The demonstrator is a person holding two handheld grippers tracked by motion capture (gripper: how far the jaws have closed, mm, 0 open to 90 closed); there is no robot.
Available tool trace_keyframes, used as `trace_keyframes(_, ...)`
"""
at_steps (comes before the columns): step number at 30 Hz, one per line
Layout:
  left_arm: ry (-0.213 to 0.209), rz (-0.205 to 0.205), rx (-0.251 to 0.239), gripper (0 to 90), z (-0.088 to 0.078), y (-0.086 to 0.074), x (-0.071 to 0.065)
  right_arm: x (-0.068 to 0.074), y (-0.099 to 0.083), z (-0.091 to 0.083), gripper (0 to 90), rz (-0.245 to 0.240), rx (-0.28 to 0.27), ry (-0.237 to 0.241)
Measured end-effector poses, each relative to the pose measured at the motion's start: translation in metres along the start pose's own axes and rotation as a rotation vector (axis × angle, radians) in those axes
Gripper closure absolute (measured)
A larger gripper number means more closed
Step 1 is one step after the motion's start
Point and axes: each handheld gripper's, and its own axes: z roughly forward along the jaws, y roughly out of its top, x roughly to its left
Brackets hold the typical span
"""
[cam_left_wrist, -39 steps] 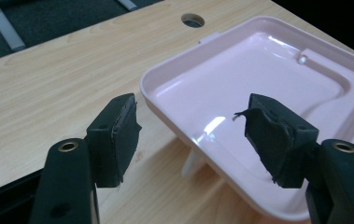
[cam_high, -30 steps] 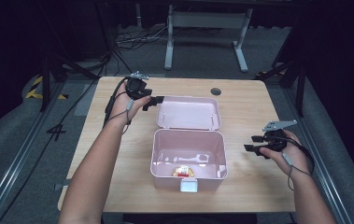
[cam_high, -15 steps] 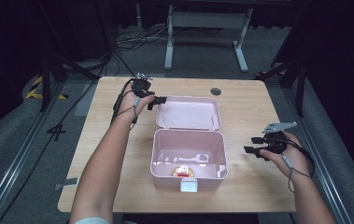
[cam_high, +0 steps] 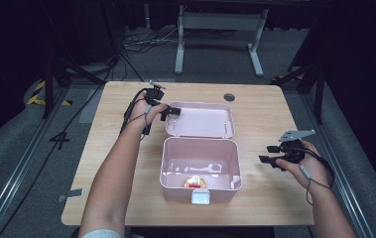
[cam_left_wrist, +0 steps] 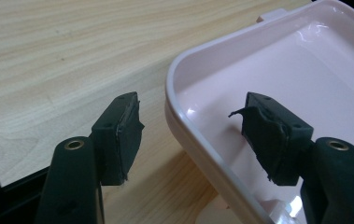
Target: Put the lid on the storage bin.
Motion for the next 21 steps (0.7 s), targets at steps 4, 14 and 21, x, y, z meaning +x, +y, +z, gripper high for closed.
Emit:
trace_keyframes(4,-0.029,-0.039,-0.003,40.7,0.001,-0.001,0.002,-0.001,0.000,-0.001,43.3,0.020,-0.003,-0.006)
trace_keyframes(14,-0.022,-0.045,-0.033,59.0,-0.007,0.003,-0.003,-0.001,0.000,-0.001,43.3,0.022,-0.005,-0.002)
trace_keyframes(21,-0.013,-0.052,-0.085,67.4,-0.018,0.008,-0.007,0.000,0.001,-0.002,43.4,0.030,-0.020,0.016)
